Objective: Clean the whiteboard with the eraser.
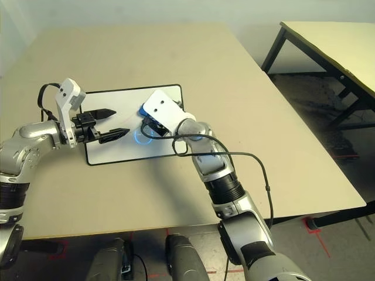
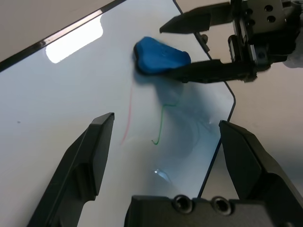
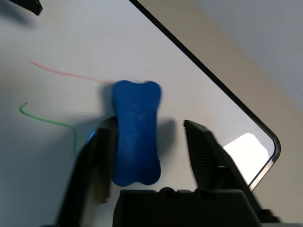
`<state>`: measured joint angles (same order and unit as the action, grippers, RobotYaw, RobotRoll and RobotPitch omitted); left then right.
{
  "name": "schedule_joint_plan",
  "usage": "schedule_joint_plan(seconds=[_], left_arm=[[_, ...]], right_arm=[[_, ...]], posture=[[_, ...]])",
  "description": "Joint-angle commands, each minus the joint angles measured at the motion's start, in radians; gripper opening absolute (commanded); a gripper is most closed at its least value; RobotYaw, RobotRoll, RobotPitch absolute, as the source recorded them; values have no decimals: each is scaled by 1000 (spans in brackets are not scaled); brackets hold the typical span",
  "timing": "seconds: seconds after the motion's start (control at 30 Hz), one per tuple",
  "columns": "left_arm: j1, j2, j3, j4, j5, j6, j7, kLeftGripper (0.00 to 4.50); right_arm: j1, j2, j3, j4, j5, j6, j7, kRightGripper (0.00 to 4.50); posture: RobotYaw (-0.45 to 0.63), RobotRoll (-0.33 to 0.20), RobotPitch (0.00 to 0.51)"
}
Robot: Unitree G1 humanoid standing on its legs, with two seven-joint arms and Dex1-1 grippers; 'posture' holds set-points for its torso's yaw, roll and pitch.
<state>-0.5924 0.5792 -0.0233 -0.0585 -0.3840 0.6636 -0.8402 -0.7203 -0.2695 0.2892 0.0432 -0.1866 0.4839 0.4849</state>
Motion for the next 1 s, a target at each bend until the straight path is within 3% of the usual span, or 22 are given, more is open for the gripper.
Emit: schedule_joint_plan(seconds=[0.03, 0.23, 0.73, 1.0], left_arm=[[13, 3, 1, -14, -7, 13, 2, 4500], [10, 4, 2, -10, -11, 14, 2, 4500], [13, 7, 3, -3, -15, 6, 1, 4500], [12, 10, 6, -2, -17, 8, -2, 4500]], right_arm=[[15, -17, 34, -23, -32, -42, 5, 1602], [30, -17, 48, -13, -44, -61, 4, 76], [43, -6, 37, 27, -39, -56, -13, 32], [107, 18, 52, -36, -2, 19, 24, 32]], posture=[[-21, 0, 142], [-21, 0, 142], [-17, 0, 139], [-17, 0, 140]])
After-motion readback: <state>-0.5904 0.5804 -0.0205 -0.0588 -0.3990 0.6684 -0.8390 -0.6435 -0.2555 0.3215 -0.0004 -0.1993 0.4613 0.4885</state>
